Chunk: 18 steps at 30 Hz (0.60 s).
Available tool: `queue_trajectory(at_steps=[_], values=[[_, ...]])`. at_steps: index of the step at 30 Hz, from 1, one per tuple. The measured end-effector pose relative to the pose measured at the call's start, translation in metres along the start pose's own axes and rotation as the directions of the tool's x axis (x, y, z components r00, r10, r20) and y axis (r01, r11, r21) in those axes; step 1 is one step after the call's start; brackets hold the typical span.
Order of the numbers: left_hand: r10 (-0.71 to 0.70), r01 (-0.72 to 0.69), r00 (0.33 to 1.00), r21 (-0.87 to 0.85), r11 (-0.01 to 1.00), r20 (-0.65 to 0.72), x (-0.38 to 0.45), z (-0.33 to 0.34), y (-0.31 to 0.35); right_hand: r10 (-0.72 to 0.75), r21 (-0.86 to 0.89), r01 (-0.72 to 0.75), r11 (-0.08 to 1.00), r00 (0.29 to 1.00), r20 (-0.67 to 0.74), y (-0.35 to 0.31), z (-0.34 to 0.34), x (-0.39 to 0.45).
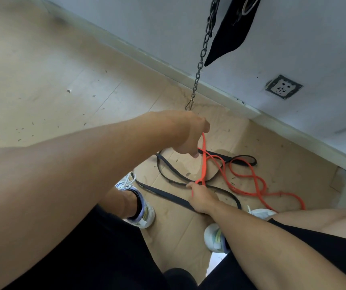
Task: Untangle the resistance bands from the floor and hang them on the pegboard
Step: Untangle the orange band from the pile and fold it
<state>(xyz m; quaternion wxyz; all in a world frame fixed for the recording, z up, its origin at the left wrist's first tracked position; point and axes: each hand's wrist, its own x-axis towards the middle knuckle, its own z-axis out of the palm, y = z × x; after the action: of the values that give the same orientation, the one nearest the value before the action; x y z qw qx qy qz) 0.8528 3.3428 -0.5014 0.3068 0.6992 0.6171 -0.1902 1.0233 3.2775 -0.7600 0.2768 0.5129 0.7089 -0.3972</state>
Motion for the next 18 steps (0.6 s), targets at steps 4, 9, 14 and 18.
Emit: queue_trajectory(at_steps=[4,9,14,18], values=[[-0.019,0.015,0.998,-0.049,0.999,-0.065,-0.004,-0.025,-0.009,-0.115,0.145,0.152,0.978,0.965,-0.236,-0.020,-0.014,-0.008],[-0.123,0.075,0.957,-0.185,0.980,-0.262,-0.021,-0.068,-0.030,-0.209,0.166,0.295,0.941,0.892,-0.401,-0.053,-0.079,-0.017],[-0.077,0.038,0.983,-0.229,0.973,-0.165,-0.025,-0.077,-0.023,-0.323,0.025,0.377,0.926,0.823,-0.467,-0.053,-0.189,-0.054],[-0.051,-0.008,0.975,-0.265,0.964,-0.215,-0.025,-0.080,-0.012,-0.402,-0.097,0.407,0.908,0.785,-0.471,-0.050,-0.263,-0.117]])
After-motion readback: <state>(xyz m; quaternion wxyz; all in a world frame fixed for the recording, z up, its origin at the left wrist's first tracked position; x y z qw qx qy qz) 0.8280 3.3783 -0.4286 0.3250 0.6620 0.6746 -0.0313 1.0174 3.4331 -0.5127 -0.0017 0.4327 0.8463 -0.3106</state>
